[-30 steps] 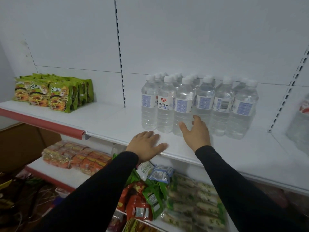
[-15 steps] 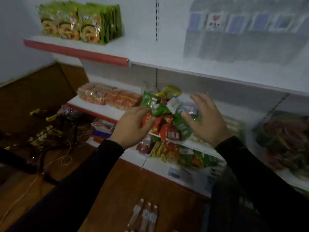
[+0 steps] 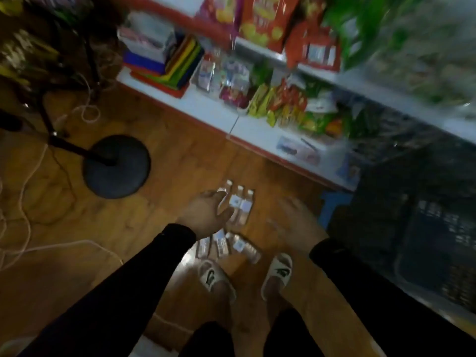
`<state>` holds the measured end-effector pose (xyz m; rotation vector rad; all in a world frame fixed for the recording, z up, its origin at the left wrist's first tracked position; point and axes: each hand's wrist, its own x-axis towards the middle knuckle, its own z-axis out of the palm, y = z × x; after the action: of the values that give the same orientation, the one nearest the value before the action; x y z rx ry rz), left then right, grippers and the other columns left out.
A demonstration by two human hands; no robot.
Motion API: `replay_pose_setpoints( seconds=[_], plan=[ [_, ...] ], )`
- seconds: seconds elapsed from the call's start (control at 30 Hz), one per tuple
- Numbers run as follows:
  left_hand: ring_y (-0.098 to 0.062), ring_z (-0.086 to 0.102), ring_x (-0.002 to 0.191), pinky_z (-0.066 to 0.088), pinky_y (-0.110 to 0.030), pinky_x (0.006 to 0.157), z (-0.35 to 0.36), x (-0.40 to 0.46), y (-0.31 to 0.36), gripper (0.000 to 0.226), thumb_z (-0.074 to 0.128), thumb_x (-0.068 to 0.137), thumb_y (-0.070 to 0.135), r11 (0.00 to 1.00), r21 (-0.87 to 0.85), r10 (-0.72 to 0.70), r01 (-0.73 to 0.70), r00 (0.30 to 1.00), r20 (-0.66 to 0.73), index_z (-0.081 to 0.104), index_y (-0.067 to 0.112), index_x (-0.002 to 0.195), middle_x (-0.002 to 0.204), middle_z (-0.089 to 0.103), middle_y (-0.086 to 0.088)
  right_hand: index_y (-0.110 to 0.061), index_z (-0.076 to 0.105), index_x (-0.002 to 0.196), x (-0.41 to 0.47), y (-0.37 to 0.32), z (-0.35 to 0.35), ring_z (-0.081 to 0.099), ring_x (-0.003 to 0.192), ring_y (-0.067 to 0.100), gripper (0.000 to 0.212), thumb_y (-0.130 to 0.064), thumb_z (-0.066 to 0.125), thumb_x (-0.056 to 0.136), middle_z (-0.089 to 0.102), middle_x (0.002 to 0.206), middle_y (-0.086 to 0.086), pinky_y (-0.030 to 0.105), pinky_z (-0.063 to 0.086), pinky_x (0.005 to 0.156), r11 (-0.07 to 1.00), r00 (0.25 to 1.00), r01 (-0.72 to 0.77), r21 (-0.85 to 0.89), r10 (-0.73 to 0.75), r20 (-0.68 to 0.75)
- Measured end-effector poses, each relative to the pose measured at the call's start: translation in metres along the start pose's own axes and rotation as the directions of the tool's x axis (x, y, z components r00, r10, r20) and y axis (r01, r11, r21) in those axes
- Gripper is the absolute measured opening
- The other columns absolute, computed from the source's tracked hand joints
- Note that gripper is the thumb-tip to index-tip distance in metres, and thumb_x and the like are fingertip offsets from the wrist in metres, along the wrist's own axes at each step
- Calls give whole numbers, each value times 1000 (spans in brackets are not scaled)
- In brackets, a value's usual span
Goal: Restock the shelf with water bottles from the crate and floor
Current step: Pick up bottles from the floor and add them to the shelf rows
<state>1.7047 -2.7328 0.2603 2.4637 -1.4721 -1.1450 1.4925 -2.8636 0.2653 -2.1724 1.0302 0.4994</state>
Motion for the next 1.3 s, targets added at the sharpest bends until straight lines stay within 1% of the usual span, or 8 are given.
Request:
replay_pose_setpoints(
  seconds=[0.2, 0.37, 0.57, 0.67, 0.83, 1.0, 1.2, 1.3],
  plan=[
    [-31, 49, 123, 42, -37, 95, 195, 101, -74, 61, 42, 97, 49, 979, -71, -178, 189, 974, 142, 39, 11, 145, 138, 51, -14, -13, 27, 153, 108, 94, 174, 33, 141, 26, 68, -45, 51, 99, 30, 156, 11, 30, 27, 111, 999, 972, -43, -12, 44, 230],
    [-29, 47, 127, 41, -38, 101, 367, 186, -146, 52, 48, 98, 40, 959, -112, -238, 261, 954, 181, 42, 14, 142, 139, 50, -12, -13, 26, 153, 201, 168, 344, 38, 137, 29, 72, -50, 52, 97, 35, 151, 13, 34, 34, 106, 994, 959, -103, 21, 94, 266],
    [-28, 50, 118, 46, -42, 94, 497, 227, -203, 37, 53, 93, 34, 979, -70, -188, 192, 980, 60, 56, 16, 124, 127, 57, -8, -22, 18, 156, 250, 215, 512, 40, 136, 26, 99, -58, 71, 80, 29, 155, 8, 37, 40, 107, 982, 917, -183, 50, 152, 367],
    [-26, 56, 107, 45, -37, 85, 515, 230, -211, 28, 60, 89, 30, 993, 20, -119, 120, 992, -43, 64, 14, 111, 113, 64, -6, -25, 20, 152, 258, 219, 547, 48, 128, 27, 93, -44, 75, 80, 38, 146, 6, 44, 47, 101, 980, 908, -200, -18, 193, 372],
    [-23, 52, 120, 44, -33, 92, 483, 222, -196, 51, 53, 97, 35, 926, -316, -194, 208, 978, 74, 39, 21, 144, 137, 49, -4, -18, 46, 139, 247, 222, 511, 55, 117, 22, 72, -28, 79, 75, 56, 126, 4, 36, 49, 96, 965, 954, -167, 203, 106, 281],
    [-10, 60, 94, 53, -31, 78, 351, 203, -137, 36, 53, 98, 39, 770, -618, -191, 159, 982, 15, 49, 30, 132, 122, 58, 8, -26, 42, 138, 209, 177, 386, 48, 113, 5, 69, -32, 79, 80, 49, 127, -10, 21, 41, 94, 927, 985, -109, 359, 52, 166],
    [-7, 60, 102, 51, -31, 87, 124, 138, -34, 37, 61, 94, 40, 874, -415, 153, -253, 954, -259, 58, 31, 129, 118, 62, 9, -31, 43, 134, 150, 87, 183, 52, 117, 8, 68, -43, 77, 76, 49, 126, -9, 21, 42, 93, 907, 991, 93, 410, -43, -130],
    [-4, 54, 98, 46, -25, 84, -3, 85, 31, 39, 59, 97, 30, 864, -185, 410, -469, 867, -282, 52, 36, 135, 119, 55, 16, -49, 34, 135, 103, 38, 65, 40, 121, -14, 73, -43, 80, 78, 43, 134, -12, 22, 40, 101, 873, 936, 281, 399, -158, -313]
  ],
)
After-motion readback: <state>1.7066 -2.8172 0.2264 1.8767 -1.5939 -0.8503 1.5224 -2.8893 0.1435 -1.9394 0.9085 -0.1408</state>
